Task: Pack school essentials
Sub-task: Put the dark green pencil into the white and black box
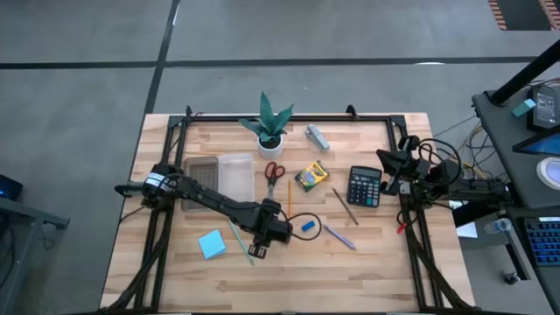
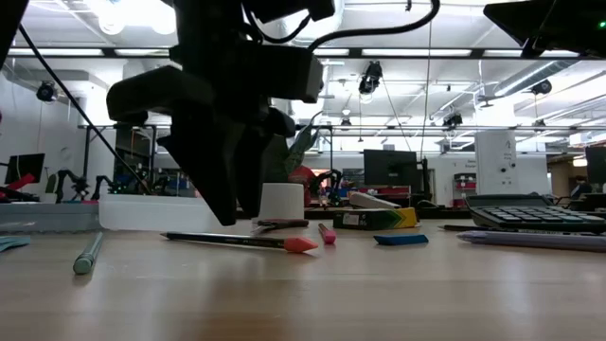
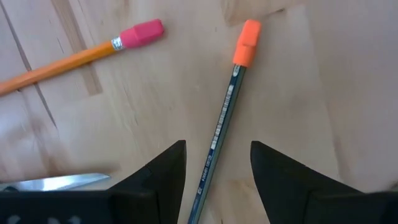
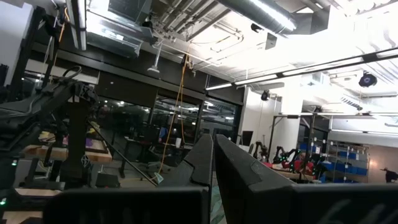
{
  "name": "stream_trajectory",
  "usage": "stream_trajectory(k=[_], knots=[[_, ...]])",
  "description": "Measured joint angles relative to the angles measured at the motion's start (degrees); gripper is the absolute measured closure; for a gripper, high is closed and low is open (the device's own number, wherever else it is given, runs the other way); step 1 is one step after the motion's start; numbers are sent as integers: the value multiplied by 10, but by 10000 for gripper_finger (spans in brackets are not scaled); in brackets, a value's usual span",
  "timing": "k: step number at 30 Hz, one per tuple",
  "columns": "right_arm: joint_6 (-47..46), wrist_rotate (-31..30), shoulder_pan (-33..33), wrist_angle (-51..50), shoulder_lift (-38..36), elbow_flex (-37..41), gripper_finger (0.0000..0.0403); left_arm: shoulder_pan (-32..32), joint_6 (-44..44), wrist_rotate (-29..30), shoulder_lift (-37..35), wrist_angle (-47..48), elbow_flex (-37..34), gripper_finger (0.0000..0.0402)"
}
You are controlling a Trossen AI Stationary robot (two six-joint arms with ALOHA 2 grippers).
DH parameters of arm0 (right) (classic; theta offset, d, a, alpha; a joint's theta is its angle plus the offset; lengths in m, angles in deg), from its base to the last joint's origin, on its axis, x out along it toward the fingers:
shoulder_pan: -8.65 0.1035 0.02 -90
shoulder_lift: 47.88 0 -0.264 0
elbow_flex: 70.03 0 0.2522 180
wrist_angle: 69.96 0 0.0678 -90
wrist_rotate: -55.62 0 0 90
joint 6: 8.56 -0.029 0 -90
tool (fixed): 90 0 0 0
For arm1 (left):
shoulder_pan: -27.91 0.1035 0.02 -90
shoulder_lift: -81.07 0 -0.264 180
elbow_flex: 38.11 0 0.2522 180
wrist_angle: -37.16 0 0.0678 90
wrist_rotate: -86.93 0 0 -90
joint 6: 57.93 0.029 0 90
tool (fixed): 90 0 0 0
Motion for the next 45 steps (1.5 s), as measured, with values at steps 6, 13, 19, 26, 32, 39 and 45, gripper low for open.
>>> stream_trajectory(k=[6,13,19,26,32,39,45], knots=[[0,0,0,0,0,0,394,0,-1,0,0,-18,-26,240],[0,0,0,0,0,0,394,0,-1,-2,0,-27,-45,240],[1,0,0,0,0,0,394,1,0,-4,-3,-50,-61,241],[7,0,0,0,0,0,394,1,0,-17,-3,-57,-67,283],[6,0,0,0,0,0,394,0,1,-25,-3,-58,-68,341],[6,0,0,0,0,0,394,1,20,-34,-2,-59,-67,394],[6,0,0,0,0,0,394,1,37,-34,-7,-59,-55,393]])
